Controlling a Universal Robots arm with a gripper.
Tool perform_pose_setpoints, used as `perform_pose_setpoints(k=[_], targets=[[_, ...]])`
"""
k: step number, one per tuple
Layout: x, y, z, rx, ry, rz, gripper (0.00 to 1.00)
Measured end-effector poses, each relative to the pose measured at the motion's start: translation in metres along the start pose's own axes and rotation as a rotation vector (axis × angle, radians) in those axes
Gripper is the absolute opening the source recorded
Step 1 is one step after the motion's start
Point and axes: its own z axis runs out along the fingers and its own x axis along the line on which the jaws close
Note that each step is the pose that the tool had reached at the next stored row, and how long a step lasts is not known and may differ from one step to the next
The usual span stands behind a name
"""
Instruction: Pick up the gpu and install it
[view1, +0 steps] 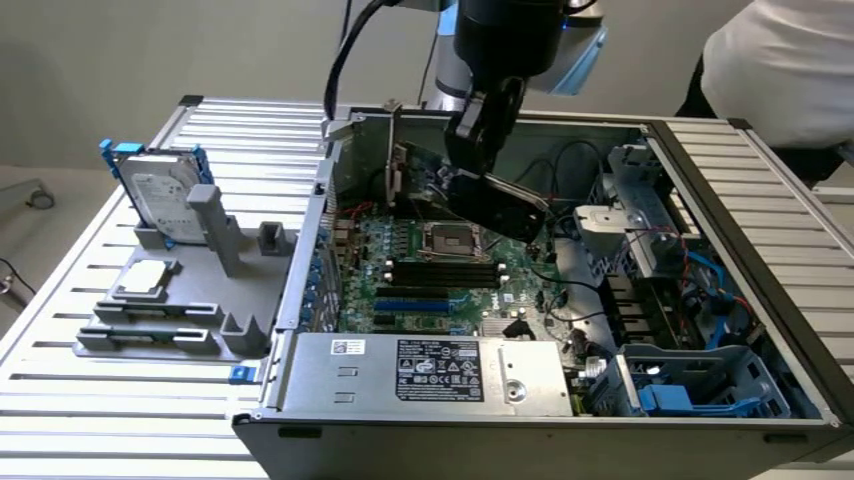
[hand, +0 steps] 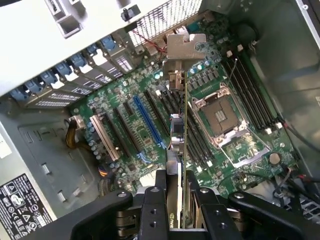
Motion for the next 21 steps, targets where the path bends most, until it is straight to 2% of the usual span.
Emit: perform_pose_setpoints(k=[5,21], targets=[[0.000,-0.0002,0.0054,-0.0001,-0.0009,-0.091,0.26],[0.000,-0.0009,0.0259,0.0044,0.0055,-0.382,0.26]])
